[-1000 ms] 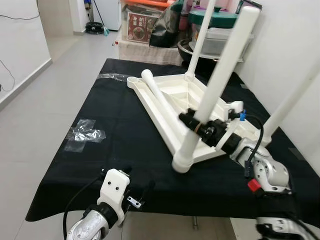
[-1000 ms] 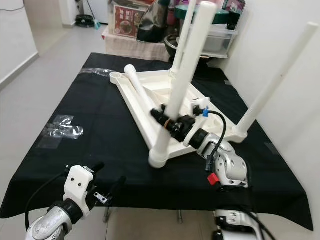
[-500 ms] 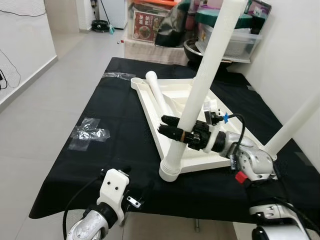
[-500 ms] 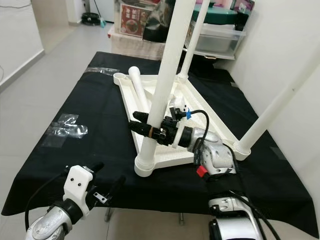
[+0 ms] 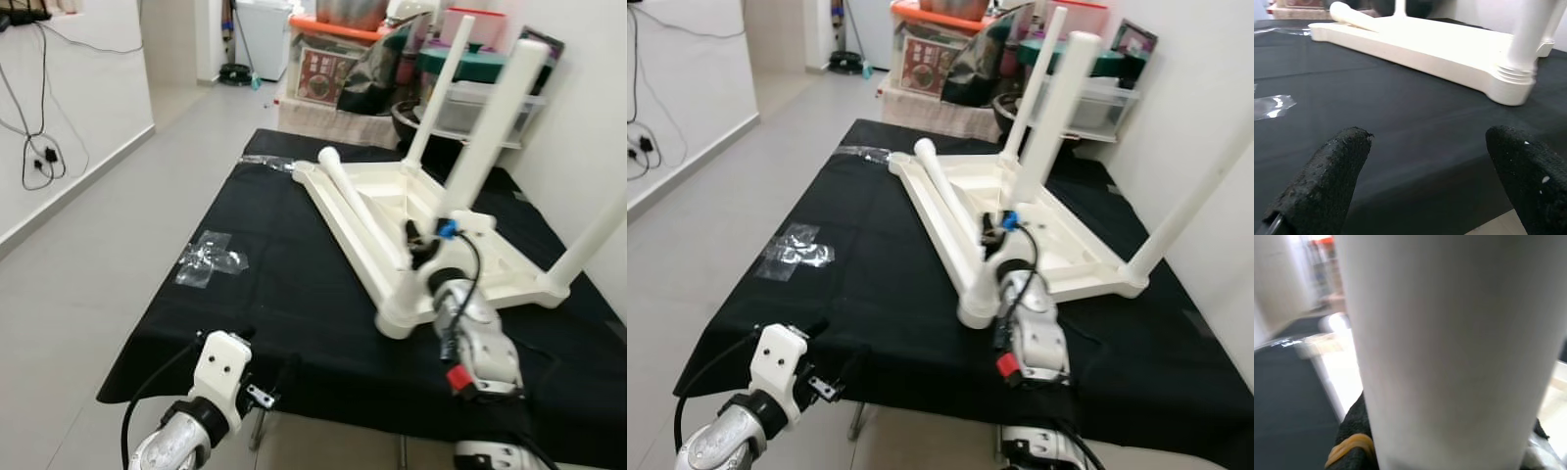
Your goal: Building children table
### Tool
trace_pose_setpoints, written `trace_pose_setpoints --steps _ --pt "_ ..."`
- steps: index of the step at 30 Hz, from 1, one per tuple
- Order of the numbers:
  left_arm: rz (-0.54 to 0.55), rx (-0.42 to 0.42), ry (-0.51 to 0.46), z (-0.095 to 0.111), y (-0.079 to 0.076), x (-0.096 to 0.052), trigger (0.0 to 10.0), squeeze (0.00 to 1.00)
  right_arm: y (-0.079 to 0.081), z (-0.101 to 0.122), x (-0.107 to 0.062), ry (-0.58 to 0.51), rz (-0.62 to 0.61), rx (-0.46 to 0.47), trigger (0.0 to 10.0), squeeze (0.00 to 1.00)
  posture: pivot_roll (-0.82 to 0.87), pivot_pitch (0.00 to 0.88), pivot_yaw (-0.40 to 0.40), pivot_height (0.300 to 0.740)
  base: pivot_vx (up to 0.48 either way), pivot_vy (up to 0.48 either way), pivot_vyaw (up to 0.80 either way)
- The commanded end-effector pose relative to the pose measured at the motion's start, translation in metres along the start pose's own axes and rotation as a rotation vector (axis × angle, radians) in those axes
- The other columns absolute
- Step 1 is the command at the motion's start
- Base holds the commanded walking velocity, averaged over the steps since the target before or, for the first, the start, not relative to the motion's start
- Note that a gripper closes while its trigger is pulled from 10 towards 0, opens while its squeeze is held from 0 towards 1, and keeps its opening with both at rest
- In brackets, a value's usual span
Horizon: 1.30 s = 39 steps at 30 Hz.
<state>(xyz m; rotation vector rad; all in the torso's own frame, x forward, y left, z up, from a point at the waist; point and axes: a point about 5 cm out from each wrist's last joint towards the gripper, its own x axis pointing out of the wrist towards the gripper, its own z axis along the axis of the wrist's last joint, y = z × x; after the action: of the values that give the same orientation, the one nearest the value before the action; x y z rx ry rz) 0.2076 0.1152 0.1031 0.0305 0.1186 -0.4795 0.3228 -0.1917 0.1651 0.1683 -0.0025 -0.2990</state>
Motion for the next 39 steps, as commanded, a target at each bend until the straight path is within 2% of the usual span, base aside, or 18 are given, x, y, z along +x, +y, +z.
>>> trace_pose_setpoints --steps 1,3,4,5,6,7,8,12,13,17,22,24,25,28,29,31,32,39 --pt "-0.013 -0.008 0.001 0.000 -0.002 0.001 10.0 0.00 -0.001 -0.014 -0.010 0.080 -0.099 0.004 0.0 0.00 0.12 0.000 -0.134 0.740 0.000 0.000 0.00" --pt "-0.013 -0.008 0.001 0.000 -0.002 0.001 10.0 0.00 -0.001 -0.014 -0.010 0.080 -0.099 0.004 0.0 0.00 0.12 0.000 -0.134 0.740 0.000 0.000 0.00" --pt "-0.012 -0.008 0.000 0.000 -0.002 0.001 10.0 0.00 0.012 -0.017 -0.012 0.091 -0.072 0.044 5.1 0.00 0.13 0.000 -0.135 0.740 0.000 0.000 0.00" --pt "-0.012 -0.008 0.000 0.000 -0.002 0.001 10.0 0.00 0.012 -0.017 -0.012 0.091 -0.072 0.044 5.1 0.00 0.13 0.000 -0.135 0.740 0.000 0.000 0.00" --pt "-0.011 -0.007 0.000 0.000 -0.002 0.001 10.0 0.00 0.029 -0.015 -0.012 0.076 0.031 0.097 10.0 0.75 0.13 0.000 -0.142 0.740 0.000 0.000 0.00" --pt "-0.010 -0.007 -0.001 0.000 -0.003 0.002 10.0 0.00 0.040 -0.014 -0.012 0.059 0.103 0.132 10.0 0.75 0.13 0.000 -0.142 0.740 0.000 0.000 0.00" --pt "-0.009 -0.008 -0.001 0.000 -0.003 0.001 10.0 0.00 0.046 -0.009 -0.010 0.022 0.157 0.139 10.0 1.00 0.13 0.000 -0.141 0.740 0.000 0.000 0.00" --pt "-0.009 -0.009 0.000 -0.001 -0.003 0.001 10.0 0.00 0.050 -0.003 -0.004 -0.002 0.200 0.169 10.0 1.00 0.13 0.000 -0.141 0.740 0.000 0.000 0.00" --pt "-0.009 -0.009 0.000 -0.001 -0.002 0.001 10.0 0.00 0.049 0.002 -0.002 -0.024 0.200 0.194 10.0 0.00 0.12 0.000 -0.140 0.740 0.000 0.000 0.00" --pt "-0.010 -0.011 0.001 -0.002 -0.002 0.001 10.0 0.00 0.043 0.015 0.003 -0.088 0.213 0.236 10.0 0.00 0.11 0.000 -0.133 0.740 0.000 0.000 0.00" --pt "-0.016 -0.012 0.002 -0.002 -0.003 0.002 10.0 0.00 0.046 0.023 0.003 -0.066 0.669 0.309 10.0 0.00 0.12 0.000 -0.135 0.740 0.000 0.000 0.00" --pt "-0.016 -0.012 0.002 -0.002 -0.003 0.002 10.0 0.00 0.046 0.023 0.003 -0.066 0.669 0.309 10.0 0.00 0.12 0.000 -0.135 0.740 0.000 0.000 0.00" --pt "-0.015 -0.013 0.001 -0.002 -0.003 0.003 10.0 0.00 0.046 0.019 -0.003 -0.024 0.822 0.293 10.0 0.00 0.11 0.000 -0.137 0.740 0.000 0.000 0.00" --pt "-0.015 -0.013 0.000 -0.002 -0.003 0.003 10.0 0.00 0.046 0.015 -0.010 0.018 0.975 0.265 10.0 0.00 0.12 0.000 -0.140 0.740 0.000 0.000 0.00" --pt "-0.014 -0.013 -0.001 -0.002 -0.003 0.004 10.0 0.00 0.047 0.011 -0.022 0.079 1.165 0.221 10.0 0.00 0.12 0.000 -0.138 0.740 0.000 0.000 0.00" --pt "-0.014 -0.013 -0.001 -0.002 -0.003 0.004 10.0 0.00 0.047 0.011 -0.022 0.079 1.165 0.221 10.0 0.00 0.12 0.000 -0.138 0.740 0.000 0.000 0.00" --pt "-0.014 -0.012 -0.002 -0.001 -0.002 0.004 10.0 0.00 0.050 0.008 -0.032 0.143 1.348 0.148 10.0 0.00 0.12 0.000 -0.139 0.740 0.000 0.000 0.00" --pt "-0.012 -0.010 -0.003 -0.001 -0.002 0.004 10.0 0.00 0.065 0.010 -0.033 0.191 1.574 0.019 10.0 0.00 0.13 0.000 -0.143 0.740 0.000 0.000 0.00"
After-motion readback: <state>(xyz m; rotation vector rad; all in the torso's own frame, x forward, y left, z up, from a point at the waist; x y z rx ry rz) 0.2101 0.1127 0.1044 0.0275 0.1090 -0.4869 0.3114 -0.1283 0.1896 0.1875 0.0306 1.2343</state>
